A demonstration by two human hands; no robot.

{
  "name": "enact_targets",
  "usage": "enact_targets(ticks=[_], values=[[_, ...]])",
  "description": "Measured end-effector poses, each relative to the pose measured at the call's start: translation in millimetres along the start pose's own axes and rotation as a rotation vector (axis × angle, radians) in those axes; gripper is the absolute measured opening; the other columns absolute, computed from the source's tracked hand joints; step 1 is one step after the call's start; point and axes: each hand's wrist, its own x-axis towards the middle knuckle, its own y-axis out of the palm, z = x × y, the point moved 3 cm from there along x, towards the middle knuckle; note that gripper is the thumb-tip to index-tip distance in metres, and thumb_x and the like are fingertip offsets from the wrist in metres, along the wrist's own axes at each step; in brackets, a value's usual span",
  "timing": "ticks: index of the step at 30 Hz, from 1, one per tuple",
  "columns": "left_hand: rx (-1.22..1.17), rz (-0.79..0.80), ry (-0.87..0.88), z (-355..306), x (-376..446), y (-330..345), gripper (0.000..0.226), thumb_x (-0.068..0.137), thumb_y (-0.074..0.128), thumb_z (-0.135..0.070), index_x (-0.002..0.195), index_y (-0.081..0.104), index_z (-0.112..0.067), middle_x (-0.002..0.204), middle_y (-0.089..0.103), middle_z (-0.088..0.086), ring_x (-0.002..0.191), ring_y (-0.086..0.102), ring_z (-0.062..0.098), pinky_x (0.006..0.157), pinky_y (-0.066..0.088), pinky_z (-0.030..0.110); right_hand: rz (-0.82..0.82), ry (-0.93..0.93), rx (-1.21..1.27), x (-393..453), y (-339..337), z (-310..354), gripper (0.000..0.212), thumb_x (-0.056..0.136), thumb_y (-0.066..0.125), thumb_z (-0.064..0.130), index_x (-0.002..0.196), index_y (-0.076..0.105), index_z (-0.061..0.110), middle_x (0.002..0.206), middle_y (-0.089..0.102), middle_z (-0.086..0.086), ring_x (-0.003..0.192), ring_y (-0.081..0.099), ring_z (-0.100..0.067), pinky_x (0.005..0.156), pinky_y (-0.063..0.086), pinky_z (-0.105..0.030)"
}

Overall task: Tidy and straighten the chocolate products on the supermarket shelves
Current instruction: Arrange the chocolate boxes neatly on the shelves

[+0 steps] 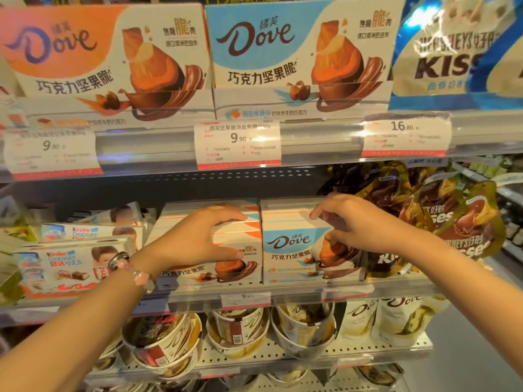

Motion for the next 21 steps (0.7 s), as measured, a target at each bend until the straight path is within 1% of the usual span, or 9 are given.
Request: enact_targets(ticks=[2,4,5,7,9,12,15,19,21], values=[[-0.012,-0.039,-0.006,0.0,-1.9,0.9,0.054,0.065,0.079,-0.043,0.111,0.054,-0.054,0.116,0.049,-0.037,0.108,0.044,-0.017,0.086,0.040,0.011,0.045,-0.032,0.038,7.6,-2.5,6.0,0.043,0.078,0.073,0.020,0.118,0.057,0.026,0.103,0.053,0.007,0.094,0.055,-0.010,0.078,0.051,-0.026],[0.023,-0.053,-0.009,-0.4,-3.6,2.0,0.056,0.066,0.081,-0.038,0.117,0.060,-0.043,0.118,0.048,-0.032,0.110,0.044,-0.010,0.089,0.041,0.014,0.055,-0.096,0.148,20.1,-4.0,20.1,0.039,0.080,0.071,0.028,0.117,0.059,0.024,0.106,0.053,0.007,0.096,0.056,-0.009,0.083,0.050,-0.025],[0.047,-0.061,0.000,-1.6,-4.9,1.8,0.055,0.066,0.081,-0.036,0.118,0.061,-0.039,0.115,0.047,-0.032,0.110,0.044,-0.006,0.089,0.041,0.016,0.047,-0.135,0.194,28.0,-3.2,30.1,0.035,0.082,0.069,0.029,0.116,0.060,0.023,0.107,0.055,0.006,0.098,0.056,-0.008,0.086,0.049,-0.025],[0.084,-0.091,0.040,-5.5,-7.7,0.9,0.052,0.067,0.081,-0.033,0.116,0.064,-0.035,0.107,0.048,-0.029,0.106,0.044,-0.001,0.087,0.040,0.018,0.043,-0.201,0.222,45.6,3.0,51.4,0.028,0.088,0.063,0.026,0.115,0.063,0.020,0.109,0.057,0.003,0.102,0.055,-0.010,0.091,0.046,-0.028],[0.114,-0.108,0.062,-8.6,-9.8,0.4,0.051,0.067,0.081,-0.032,0.115,0.065,-0.032,0.105,0.053,-0.022,0.102,0.045,0.001,0.085,0.037,0.017,0.075,-0.227,0.221,62.5,12.7,68.9,0.026,0.092,0.056,0.021,0.116,0.063,0.016,0.110,0.056,0.001,0.105,0.054,-0.014,0.094,0.043,-0.033],[0.127,-0.114,0.068,-11.1,-12.0,0.5,0.050,0.067,0.081,-0.031,0.115,0.066,-0.029,0.104,0.056,-0.018,0.099,0.045,0.003,0.082,0.037,0.016,0.138,-0.238,0.175,80.8,25.8,82.7,0.029,0.095,0.050,0.022,0.122,0.061,0.018,0.117,0.053,-0.001,0.112,0.050,-0.015,0.098,0.039,-0.036],[0.154,-0.122,0.059,-9.6,-13.1,2.4,0.050,0.070,0.079,-0.032,0.117,0.065,-0.026,0.103,0.053,-0.020,0.097,0.042,0.001,0.078,0.033,0.009,0.155,-0.230,0.117,90.8,32.9,80.5,0.031,0.096,0.048,0.029,0.124,0.061,0.021,0.125,0.049,-0.003,0.112,0.047,-0.014,0.097,0.038,-0.031],[0.165,-0.132,0.069,-10.5,-13.1,1.6,0.047,0.072,0.078,-0.034,0.116,0.067,-0.025,0.103,0.058,-0.014,0.095,0.044,0.003,0.078,0.037,0.016,0.171,-0.182,0.130,95.9,33.6,71.3,0.028,0.094,0.052,0.033,0.109,0.068,0.017,0.121,0.047,0.003,0.101,0.044,-0.006,0.093,0.039,-0.028],[0.154,-0.141,0.091,-11.2,-13.9,1.1,0.045,0.071,0.078,-0.033,0.114,0.068,-0.022,0.101,0.060,-0.011,0.093,0.044,0.004,0.075,0.035,0.013,0.195,-0.147,0.217,96.4,32.4,69.1,0.026,0.092,0.055,0.033,0.103,0.069,0.015,0.118,0.047,0.005,0.101,0.046,-0.006,0.091,0.040,-0.026]])
